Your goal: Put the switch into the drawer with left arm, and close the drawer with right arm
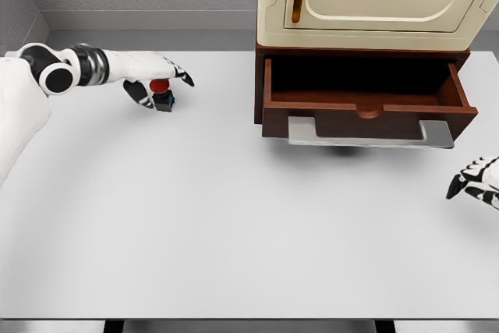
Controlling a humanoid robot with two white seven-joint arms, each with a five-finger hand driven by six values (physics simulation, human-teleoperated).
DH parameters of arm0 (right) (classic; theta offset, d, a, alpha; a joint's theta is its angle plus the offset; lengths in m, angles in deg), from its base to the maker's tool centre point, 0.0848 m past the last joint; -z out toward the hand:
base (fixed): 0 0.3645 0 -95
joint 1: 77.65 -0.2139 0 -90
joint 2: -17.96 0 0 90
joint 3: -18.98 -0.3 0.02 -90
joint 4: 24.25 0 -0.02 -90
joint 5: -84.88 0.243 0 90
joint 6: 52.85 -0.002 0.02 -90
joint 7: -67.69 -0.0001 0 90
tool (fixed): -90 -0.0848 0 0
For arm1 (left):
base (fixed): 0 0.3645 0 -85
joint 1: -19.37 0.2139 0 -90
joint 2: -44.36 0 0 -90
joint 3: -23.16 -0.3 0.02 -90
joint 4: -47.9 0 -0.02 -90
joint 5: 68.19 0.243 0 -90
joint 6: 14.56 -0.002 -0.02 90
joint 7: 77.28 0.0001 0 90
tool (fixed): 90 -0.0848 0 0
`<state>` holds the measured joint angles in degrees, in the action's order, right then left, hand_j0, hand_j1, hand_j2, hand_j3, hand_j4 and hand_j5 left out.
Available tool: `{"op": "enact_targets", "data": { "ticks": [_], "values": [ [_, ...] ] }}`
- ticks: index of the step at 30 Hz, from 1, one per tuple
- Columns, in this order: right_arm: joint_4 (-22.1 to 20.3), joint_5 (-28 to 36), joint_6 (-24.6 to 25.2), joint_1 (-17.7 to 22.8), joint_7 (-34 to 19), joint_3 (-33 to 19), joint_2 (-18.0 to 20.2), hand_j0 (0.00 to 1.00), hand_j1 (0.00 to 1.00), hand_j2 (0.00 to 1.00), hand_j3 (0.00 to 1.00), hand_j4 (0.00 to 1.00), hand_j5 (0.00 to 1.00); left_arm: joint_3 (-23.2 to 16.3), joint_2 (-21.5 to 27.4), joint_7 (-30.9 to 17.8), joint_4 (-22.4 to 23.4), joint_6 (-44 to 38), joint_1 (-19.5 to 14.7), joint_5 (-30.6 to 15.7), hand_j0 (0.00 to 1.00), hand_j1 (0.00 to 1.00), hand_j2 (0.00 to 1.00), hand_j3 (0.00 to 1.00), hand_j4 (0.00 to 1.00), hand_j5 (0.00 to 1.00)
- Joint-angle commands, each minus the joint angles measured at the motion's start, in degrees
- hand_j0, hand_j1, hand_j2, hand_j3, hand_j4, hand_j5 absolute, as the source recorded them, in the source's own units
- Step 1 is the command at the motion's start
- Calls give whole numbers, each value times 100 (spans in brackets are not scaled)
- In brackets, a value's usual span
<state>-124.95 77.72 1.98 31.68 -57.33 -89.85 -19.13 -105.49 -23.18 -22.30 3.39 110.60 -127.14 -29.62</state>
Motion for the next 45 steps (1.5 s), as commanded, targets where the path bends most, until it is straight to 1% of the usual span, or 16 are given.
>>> {"op": "enact_targets", "data": {
  "ticks": [1,5,6,7,8,18,20,21,22,25,34,36,37,40,41,45],
  "values": [
    [-2,101,16,0,2,-16,35,46,46,46,46,46,46,15,-5,2,4,-15,0,19,83,83,83,83,83,83],
    [-2,101,16,-9,2,-7,53,46,46,46,46,46,46,15,13,2,4,-15,0,10,83,83,83,83,83,83],
    [-2,101,16,-18,2,2,88,46,46,46,46,46,46,15,39,2,-5,-15,0,10,79,79,79,79,79,79],
    [-2,101,16,-17,2,19,123,46,46,46,46,46,46,15,48,2,-5,-15,-9,10,70,70,70,70,70,70],
    [-2,101,16,-18,2,19,123,46,46,46,46,46,46,15,48,2,-5,-15,-9,10,67,67,67,67,67,67],
    [-2,110,16,-79,2,63,132,46,46,46,46,46,46,15,92,2,-5,-15,-9,10,67,67,67,67,67,67],
    [-2,110,16,-88,2,107,132,46,46,46,46,46,46,7,92,2,-14,-15,-9,10,61,61,61,61,61,61],
    [-2,110,16,-88,2,116,132,46,46,46,46,46,46,7,92,2,-14,-15,0,10,56,56,56,56,56,56],
    [-2,110,16,-97,2,116,219,46,46,46,46,46,46,-2,92,2,-23,-15,0,10,54,54,54,54,54,54],
    [-2,110,16,-88,2,116,246,46,46,46,46,46,46,-29,92,2,-40,-15,0,10,48,48,48,48,48,48],
    [-2,101,16,-132,2,116,246,46,46,46,46,46,46,-29,110,2,-67,-15,-9,-25,42,42,42,42,42,42],
    [-2,101,16,-132,2,116,246,46,46,46,46,46,46,-20,232,2,-111,-15,-70,-60,42,42,42,42,42,42],
    [-2,101,16,-123,2,116,246,46,46,46,46,46,46,-20,233,2,-111,-15,-79,-113,41,41,41,41,41,41],
    [-2,101,16,-141,2,116,237,46,46,46,46,46,46,-20,373,2,-119,-15,-158,-587,41,41,41,41,41,41],
    [-2,101,16,-141,2,116,237,46,46,46,46,46,46,-20,382,2,-128,-15,-167,-658,41,41,41,41,41,41],
    [-2,101,16,-158,2,116,237,46,46,46,46,46,46,-20,470,2,-541,-15,-149,-939,41,41,41,41,41,41]
  ]
}}
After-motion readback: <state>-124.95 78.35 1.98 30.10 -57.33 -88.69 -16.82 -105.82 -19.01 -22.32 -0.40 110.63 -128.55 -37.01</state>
